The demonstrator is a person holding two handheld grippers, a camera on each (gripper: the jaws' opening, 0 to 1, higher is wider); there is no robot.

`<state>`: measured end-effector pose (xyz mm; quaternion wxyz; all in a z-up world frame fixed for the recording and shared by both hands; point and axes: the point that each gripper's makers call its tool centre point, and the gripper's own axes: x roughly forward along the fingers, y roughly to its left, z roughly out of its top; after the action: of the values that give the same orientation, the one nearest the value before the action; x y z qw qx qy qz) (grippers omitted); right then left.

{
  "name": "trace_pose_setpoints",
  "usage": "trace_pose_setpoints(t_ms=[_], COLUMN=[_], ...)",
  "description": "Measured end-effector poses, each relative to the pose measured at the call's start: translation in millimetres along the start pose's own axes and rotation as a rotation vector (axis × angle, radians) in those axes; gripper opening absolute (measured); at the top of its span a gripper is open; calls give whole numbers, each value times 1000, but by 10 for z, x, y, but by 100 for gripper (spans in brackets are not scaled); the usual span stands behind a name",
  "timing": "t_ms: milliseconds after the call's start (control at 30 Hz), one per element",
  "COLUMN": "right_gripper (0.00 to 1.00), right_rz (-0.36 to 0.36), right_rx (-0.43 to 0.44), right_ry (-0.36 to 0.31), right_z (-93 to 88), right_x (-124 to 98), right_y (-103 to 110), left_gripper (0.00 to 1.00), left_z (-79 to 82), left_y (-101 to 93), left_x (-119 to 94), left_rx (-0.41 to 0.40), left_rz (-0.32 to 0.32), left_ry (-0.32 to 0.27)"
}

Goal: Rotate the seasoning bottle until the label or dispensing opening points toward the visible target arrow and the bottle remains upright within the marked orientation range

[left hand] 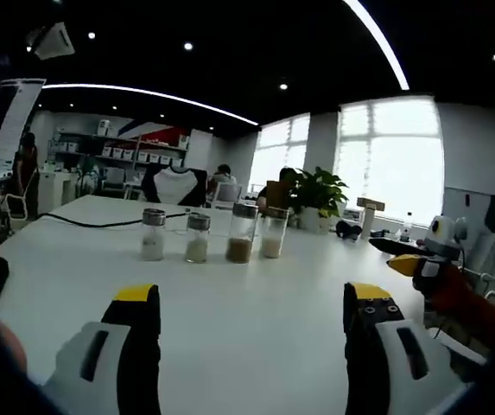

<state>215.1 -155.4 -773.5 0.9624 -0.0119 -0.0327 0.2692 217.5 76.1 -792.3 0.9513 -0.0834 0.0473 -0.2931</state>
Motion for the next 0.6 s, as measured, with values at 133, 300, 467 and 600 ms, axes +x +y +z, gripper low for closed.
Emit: trace_pose_setpoints(t_ms=[133, 300, 467, 600], right_gripper=[99, 97, 100, 100], right_rz=[0, -3, 15, 32], right_rx=[-15, 14, 59, 47], right_ry=[17, 71, 69, 69], right_z=[-56, -180, -160, -162], right_x=[51, 81, 102, 144], right_y=[12, -22, -3, 50], left_gripper=[98, 100, 100, 100], left_z=[-128, -171, -135, -123], left_y=[56, 89, 156, 200], left_x=[47, 79, 81, 41], left_rx=[73, 67, 111, 107], left_rz=[42, 48, 82, 89], left_ry=[78, 76, 55, 45])
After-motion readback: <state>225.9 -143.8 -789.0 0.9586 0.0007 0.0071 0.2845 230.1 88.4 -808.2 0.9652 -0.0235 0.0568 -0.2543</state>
